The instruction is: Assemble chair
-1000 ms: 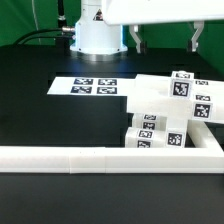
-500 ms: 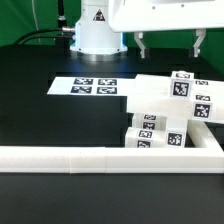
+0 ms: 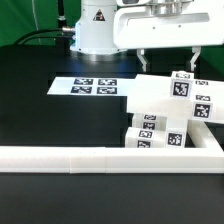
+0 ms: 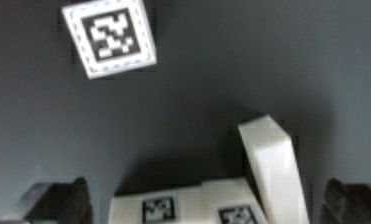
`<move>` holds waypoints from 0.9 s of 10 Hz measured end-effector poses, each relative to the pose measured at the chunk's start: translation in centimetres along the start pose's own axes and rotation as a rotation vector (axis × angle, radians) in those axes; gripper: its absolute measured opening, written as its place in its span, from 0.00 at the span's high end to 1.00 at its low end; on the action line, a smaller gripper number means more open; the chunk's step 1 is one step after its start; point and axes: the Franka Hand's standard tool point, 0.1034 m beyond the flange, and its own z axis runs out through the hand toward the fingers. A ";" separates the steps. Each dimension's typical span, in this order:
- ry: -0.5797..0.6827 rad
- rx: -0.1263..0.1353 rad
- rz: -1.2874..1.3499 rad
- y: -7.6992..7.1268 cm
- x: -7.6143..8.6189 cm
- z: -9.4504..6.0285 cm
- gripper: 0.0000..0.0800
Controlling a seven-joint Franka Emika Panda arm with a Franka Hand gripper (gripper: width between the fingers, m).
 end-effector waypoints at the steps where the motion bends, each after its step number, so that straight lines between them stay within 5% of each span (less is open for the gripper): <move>1: -0.034 -0.010 -0.007 0.3 -0.4 0.2 0.19; 4: -0.191 -0.028 -0.087 2.1 -0.4 1.3 0.19; 9: -0.182 -0.019 -0.099 2.9 -0.7 2.2 0.19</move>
Offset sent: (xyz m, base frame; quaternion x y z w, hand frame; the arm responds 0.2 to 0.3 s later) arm -0.0064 -0.0018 -0.0192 0.0410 -0.1607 -0.0435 0.9852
